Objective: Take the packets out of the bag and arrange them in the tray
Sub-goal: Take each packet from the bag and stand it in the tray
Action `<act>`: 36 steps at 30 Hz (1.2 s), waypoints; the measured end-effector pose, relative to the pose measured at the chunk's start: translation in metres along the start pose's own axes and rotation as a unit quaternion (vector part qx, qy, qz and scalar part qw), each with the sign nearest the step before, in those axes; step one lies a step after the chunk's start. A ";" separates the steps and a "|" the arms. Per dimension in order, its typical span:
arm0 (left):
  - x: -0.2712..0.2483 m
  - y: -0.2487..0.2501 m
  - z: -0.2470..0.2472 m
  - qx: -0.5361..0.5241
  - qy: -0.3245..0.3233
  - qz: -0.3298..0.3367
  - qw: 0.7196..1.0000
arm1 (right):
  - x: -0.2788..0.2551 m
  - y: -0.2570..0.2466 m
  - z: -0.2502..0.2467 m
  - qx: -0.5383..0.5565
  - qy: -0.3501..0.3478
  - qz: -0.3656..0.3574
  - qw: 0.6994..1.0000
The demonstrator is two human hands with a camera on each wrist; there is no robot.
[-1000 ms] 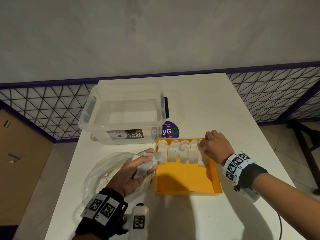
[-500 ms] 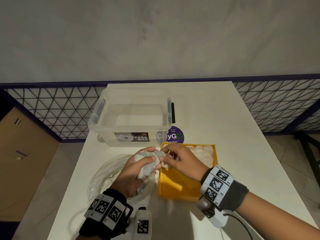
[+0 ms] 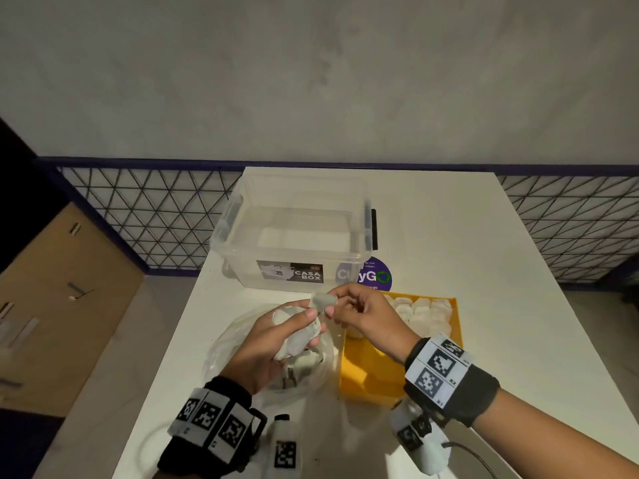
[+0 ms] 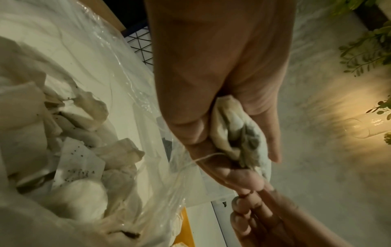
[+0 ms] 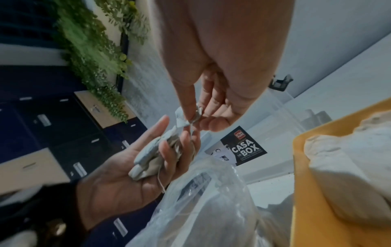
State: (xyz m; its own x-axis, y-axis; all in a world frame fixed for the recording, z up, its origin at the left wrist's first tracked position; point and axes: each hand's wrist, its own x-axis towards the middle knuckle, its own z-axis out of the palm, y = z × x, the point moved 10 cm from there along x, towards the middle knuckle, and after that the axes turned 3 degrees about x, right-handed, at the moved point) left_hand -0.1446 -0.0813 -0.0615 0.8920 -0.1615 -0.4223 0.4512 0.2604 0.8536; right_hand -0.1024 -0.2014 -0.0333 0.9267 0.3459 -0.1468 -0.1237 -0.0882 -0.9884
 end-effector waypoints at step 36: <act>-0.005 -0.004 -0.022 -0.015 0.025 -0.004 1.000 | 0.004 0.024 -0.082 -0.382 -0.002 0.059 0.922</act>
State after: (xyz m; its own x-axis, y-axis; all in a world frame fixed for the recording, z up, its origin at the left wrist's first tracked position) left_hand -0.1508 -0.0608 -0.0697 0.8881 -0.1165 -0.4446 0.4586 0.2882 0.8406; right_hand -0.0720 -0.2790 -0.0543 0.9215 0.2941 -0.2538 0.0630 -0.7578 -0.6494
